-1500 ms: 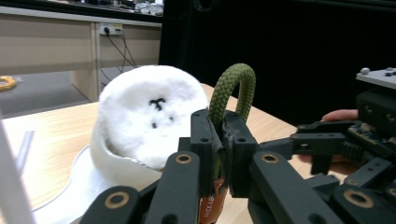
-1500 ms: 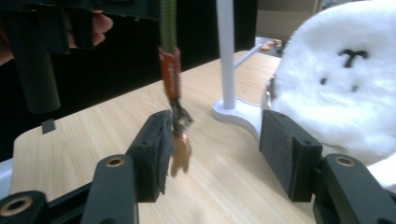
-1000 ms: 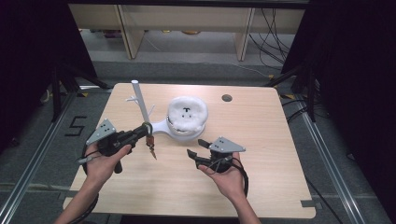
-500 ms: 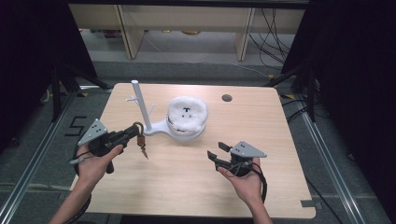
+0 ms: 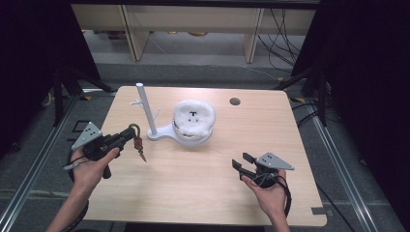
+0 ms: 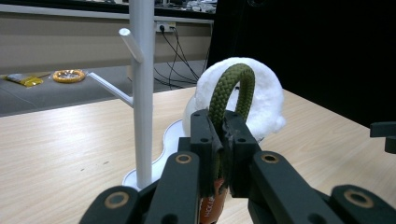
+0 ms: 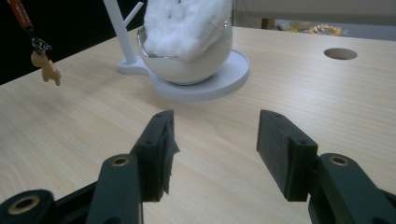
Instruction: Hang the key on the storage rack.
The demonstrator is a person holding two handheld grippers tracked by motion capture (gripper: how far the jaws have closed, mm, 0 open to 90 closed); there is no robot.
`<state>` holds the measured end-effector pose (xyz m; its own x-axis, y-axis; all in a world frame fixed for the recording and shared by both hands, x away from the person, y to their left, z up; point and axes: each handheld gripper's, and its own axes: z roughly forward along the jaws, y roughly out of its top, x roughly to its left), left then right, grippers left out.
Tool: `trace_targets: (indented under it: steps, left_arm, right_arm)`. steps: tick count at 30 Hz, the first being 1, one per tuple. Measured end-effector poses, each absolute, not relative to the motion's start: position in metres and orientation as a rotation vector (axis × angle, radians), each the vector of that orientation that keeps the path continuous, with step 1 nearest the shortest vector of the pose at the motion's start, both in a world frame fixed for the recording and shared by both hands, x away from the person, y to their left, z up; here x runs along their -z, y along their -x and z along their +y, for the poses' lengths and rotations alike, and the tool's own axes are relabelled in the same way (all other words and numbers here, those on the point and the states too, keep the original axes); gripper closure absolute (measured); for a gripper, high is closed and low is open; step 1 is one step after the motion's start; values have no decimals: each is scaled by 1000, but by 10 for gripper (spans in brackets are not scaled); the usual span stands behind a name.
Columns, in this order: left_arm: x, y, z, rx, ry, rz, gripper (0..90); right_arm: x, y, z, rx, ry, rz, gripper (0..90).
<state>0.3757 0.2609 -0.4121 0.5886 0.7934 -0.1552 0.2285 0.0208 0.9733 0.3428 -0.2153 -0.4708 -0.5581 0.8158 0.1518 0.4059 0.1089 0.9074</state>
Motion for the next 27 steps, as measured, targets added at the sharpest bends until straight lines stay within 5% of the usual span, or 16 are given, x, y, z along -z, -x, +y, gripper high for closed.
trace_targets:
  steps: [27]
  left_arm:
    - [411, -398, 270, -584, -1523, 970, 839]
  right_arm:
    - [468, -343, -229, -1474, -1184, 1950, 464]
